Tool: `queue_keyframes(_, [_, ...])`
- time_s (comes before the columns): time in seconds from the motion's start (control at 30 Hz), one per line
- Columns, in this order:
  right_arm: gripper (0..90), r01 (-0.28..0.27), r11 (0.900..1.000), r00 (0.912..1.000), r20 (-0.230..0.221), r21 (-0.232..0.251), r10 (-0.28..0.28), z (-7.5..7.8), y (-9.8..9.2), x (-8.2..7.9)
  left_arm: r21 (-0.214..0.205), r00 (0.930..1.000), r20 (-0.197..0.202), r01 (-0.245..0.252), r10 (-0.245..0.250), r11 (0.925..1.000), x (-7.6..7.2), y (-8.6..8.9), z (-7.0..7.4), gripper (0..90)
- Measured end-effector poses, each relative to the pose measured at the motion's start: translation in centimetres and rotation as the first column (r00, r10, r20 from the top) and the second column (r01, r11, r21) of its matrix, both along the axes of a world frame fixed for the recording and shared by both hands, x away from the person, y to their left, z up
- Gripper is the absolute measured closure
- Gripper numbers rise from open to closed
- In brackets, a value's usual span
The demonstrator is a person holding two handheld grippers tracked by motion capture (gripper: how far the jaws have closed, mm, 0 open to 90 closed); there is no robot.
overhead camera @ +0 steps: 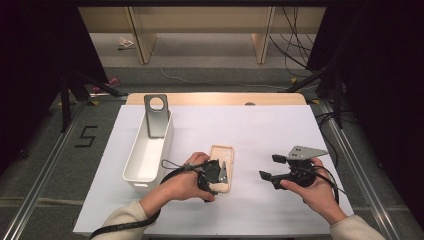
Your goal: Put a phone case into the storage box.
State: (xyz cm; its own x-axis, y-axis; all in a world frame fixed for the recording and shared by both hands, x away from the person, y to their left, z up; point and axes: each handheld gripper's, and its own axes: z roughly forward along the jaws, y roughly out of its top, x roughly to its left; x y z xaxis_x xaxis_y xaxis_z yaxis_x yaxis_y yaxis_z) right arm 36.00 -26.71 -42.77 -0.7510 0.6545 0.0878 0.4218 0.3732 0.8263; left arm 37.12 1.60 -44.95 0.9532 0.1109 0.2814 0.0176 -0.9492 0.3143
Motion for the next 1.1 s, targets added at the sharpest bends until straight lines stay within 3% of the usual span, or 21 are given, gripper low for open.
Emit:
queue_keyframes(0.17, [21.8,0.001,1.0000,1.0000,0.000,0.003,-0.001,0.0,0.0,0.0,0.049,0.9996,0.016,0.021,-0.022,0.9986,0.1,-0.5,-0.6,24.4])
queue_keyframes(0.47, [21.9,0.003,1.0000,1.0000,-0.003,0.009,-0.003,0.0,-0.1,0.0,0.089,0.9991,0.025,0.032,-0.035,0.9955,0.3,-1.2,-1.0,25.2])
queue_keyframes(0.77, [21.9,0.001,1.0000,1.0000,-0.003,0.009,-0.001,0.0,-0.1,0.0,0.106,0.9972,0.042,0.057,-0.061,0.9927,0.4,-1.7,-1.0,25.7])
queue_keyframes(1.1, [21.9,0.000,1.0000,1.0000,-0.004,0.009,0.000,0.0,0.0,0.0,0.114,0.9974,0.023,0.065,-0.068,0.9913,0.5,-1.8,-1.0,28.2])
